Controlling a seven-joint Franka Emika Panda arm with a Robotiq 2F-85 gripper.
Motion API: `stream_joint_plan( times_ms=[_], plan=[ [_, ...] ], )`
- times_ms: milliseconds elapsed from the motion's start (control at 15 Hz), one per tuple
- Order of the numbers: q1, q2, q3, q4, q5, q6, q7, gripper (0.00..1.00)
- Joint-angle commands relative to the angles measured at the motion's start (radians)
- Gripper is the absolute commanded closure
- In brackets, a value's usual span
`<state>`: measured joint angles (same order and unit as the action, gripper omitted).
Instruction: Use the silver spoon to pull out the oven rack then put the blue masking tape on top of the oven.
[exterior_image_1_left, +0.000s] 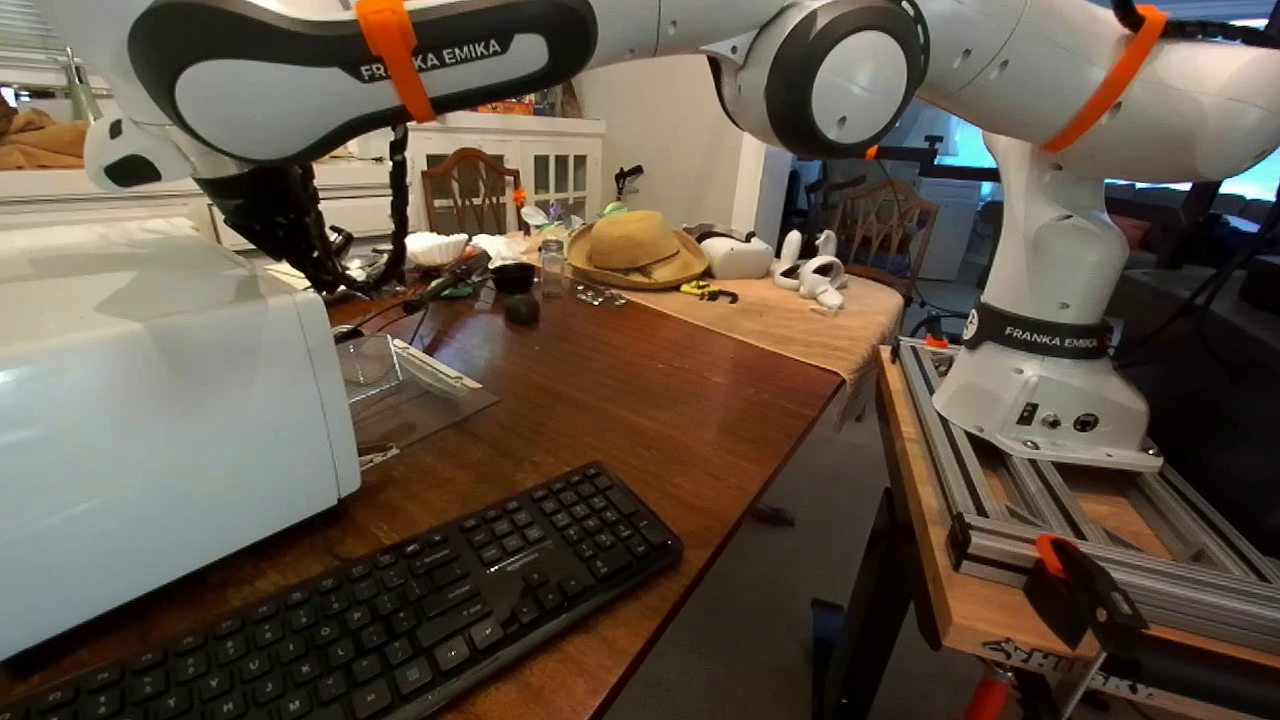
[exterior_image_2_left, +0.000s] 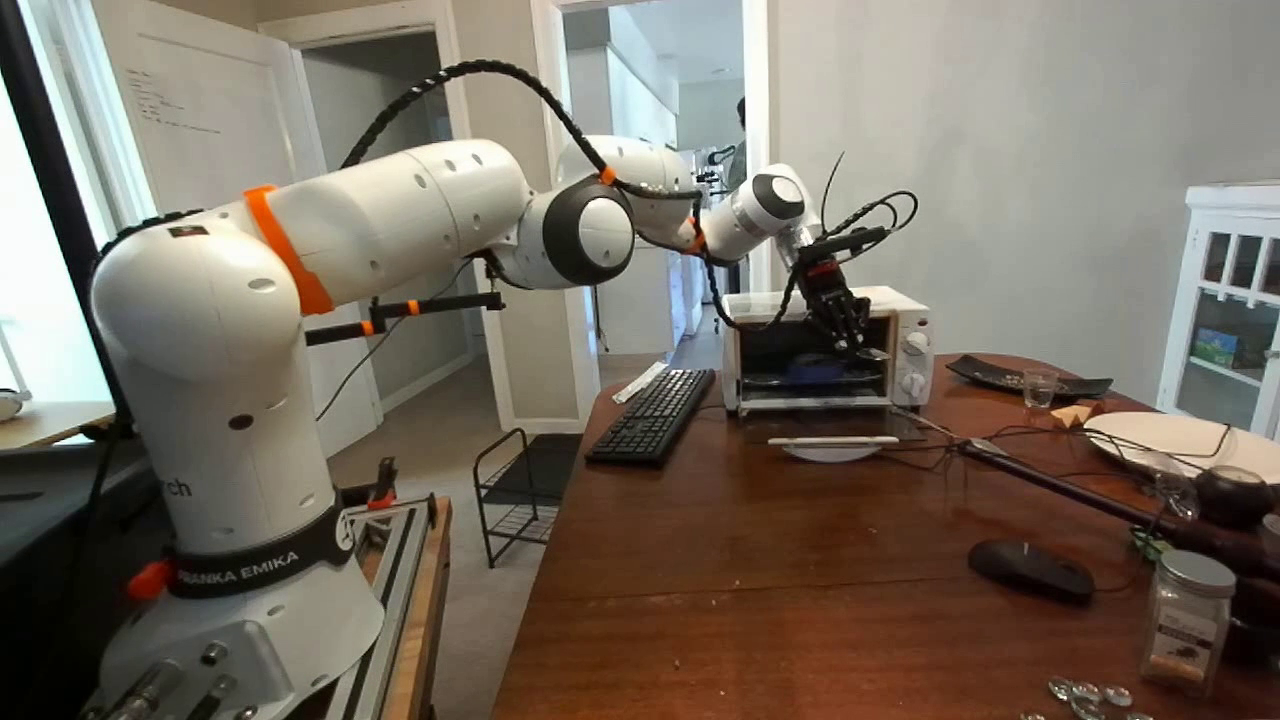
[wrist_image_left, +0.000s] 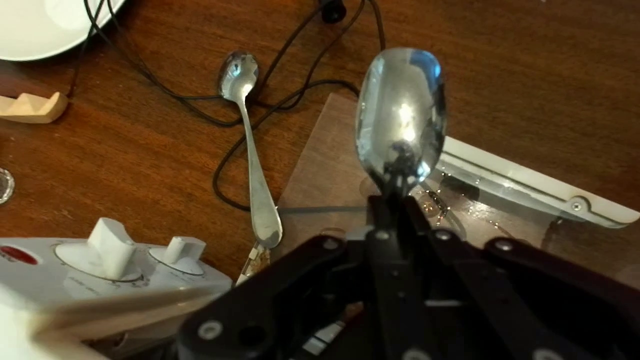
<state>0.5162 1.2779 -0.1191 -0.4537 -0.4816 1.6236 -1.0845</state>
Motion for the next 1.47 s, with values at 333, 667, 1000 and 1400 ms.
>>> stream_joint_plan(
  times_ms=[333, 667, 1000, 1400],
  plan=[
    [-0.002, -0.002, -0.01, -0.005, 0.019, 0.053, 0.038, 0.91],
    [-0.004, -0.002, -0.008, -0.005, 0.02, 0.066, 0.038, 0.91],
    [-0.031, -0.011, -0.006, -0.004, 0.029, 0.07, 0.016, 0.98],
    [-0.022, 0.022, 0.008, 0.01, 0.041, 0.086, 0.043, 0.98]
  ],
)
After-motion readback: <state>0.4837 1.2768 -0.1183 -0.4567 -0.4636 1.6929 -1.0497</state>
